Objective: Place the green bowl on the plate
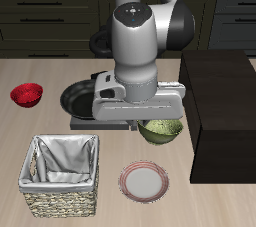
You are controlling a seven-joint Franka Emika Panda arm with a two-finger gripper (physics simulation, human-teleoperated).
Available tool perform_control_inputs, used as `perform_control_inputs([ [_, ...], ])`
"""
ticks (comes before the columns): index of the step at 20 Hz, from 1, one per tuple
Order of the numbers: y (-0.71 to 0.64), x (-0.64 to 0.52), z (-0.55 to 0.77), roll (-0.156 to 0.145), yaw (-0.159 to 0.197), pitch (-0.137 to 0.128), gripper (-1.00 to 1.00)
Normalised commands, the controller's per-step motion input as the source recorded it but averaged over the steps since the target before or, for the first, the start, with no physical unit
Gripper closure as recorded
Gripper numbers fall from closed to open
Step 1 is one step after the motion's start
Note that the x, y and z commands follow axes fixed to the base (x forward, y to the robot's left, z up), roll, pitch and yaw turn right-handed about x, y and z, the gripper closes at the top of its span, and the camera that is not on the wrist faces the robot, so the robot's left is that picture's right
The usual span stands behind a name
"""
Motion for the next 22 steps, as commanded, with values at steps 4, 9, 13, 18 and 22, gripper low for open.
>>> perform_control_inputs([
  [4, 0.01, 0.02, -0.22, -0.024, 0.024, 0.017, 1.0],
  [9, 0.06, 0.03, -0.21, -0.004, 0.003, 0.024, 1.0],
  [13, 0.09, 0.01, -0.24, 0.01, 0.007, 0.029, 1.0],
  [18, 0.01, 0.07, -0.21, -0.003, 0.006, 0.025, 1.0],
  [22, -0.01, 0.04, -0.14, 0.001, 0.007, 0.012, 1.0],
])
